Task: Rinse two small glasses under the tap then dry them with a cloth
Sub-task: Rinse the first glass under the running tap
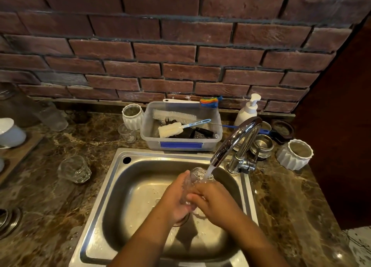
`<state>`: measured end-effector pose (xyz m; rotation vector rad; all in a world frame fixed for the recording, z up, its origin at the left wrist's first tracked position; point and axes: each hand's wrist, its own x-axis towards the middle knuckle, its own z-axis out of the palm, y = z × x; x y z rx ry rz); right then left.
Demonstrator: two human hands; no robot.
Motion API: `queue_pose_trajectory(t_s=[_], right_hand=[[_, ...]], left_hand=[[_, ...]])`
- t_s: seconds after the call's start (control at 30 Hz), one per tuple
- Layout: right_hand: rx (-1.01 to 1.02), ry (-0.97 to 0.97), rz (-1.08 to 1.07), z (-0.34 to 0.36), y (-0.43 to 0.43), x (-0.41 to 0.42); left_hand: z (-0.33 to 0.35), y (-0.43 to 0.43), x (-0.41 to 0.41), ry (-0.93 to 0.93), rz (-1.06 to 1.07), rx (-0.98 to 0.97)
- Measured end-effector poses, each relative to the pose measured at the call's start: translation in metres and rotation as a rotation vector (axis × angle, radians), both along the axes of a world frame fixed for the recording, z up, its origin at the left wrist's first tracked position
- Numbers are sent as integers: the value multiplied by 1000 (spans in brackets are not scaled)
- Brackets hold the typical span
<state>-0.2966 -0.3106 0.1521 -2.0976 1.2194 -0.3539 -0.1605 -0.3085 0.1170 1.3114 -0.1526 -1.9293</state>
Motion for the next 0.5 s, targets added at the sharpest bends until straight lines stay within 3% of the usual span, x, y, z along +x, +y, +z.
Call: queue_pose_trajectory(t_s=[0.07,0.17,0.27,0.37,0.43,0.5], right_hand=[[-50,81,133,5,-6,-8],[-113,103,76,12,-3,-6],[28,-123,-255,12,8,8],[227,-357,-569,6,10,18],[240,-357,-550,4,11,16],[208,-335,-412,4,11,9]], left_hand=[[2,-5,9,112,-89,50],[7,-6,1,75,-45,29],[11,1,-20,-178,172,-171],[1,10,-31,-468,205,-388],[-3,14,-27,-513,134,-390],[5,11,-18,-406,46,-282]])
